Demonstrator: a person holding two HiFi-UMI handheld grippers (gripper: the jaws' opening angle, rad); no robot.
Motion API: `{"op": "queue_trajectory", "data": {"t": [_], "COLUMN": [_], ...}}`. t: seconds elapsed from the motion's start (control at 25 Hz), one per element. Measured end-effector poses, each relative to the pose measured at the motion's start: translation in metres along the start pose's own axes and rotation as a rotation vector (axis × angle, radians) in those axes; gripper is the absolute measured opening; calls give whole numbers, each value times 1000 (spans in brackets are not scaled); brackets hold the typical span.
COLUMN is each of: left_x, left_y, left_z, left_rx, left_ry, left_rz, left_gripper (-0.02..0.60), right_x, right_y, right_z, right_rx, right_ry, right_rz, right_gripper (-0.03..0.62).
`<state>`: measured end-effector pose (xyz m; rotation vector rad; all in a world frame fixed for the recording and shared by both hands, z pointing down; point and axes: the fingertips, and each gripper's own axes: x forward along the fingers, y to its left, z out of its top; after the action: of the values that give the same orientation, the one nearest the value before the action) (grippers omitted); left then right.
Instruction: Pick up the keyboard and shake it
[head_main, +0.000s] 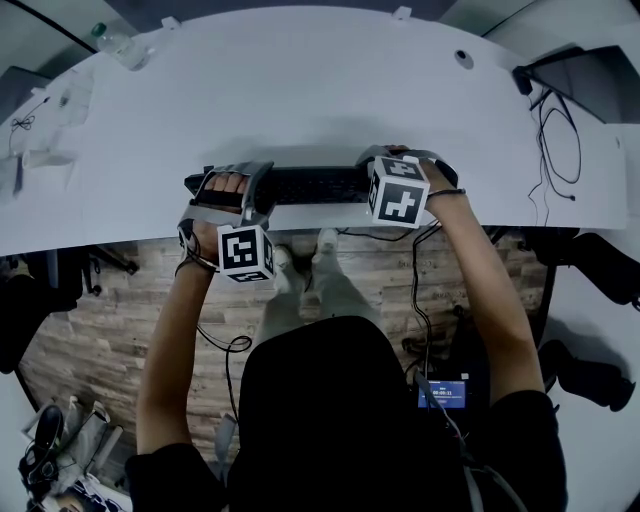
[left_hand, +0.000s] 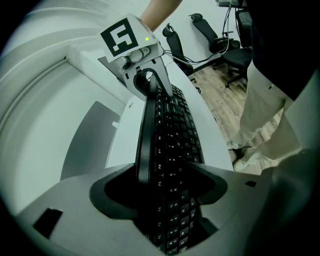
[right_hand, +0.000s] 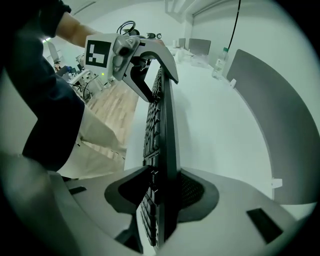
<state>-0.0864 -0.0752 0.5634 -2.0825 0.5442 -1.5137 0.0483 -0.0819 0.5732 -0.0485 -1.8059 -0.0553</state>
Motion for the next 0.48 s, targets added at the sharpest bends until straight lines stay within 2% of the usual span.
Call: {"op": "queue_trajectory", "data": {"t": [0.32, 0.48], "left_x": [-11, -11], "left_y": [-1, -3], "left_z": [11, 19], "left_rx": [-17, -57], "left_ry": [-38, -61], "left_rz": [-53, -170], "left_gripper": [333, 333], "right_x": [-3, -5], "right_y": [6, 11], "right_z": [0, 0], "right_rx": [-14, -24], "right_ry": [-2, 3], "right_rz": [-56, -101], "right_gripper": [166, 164]}}
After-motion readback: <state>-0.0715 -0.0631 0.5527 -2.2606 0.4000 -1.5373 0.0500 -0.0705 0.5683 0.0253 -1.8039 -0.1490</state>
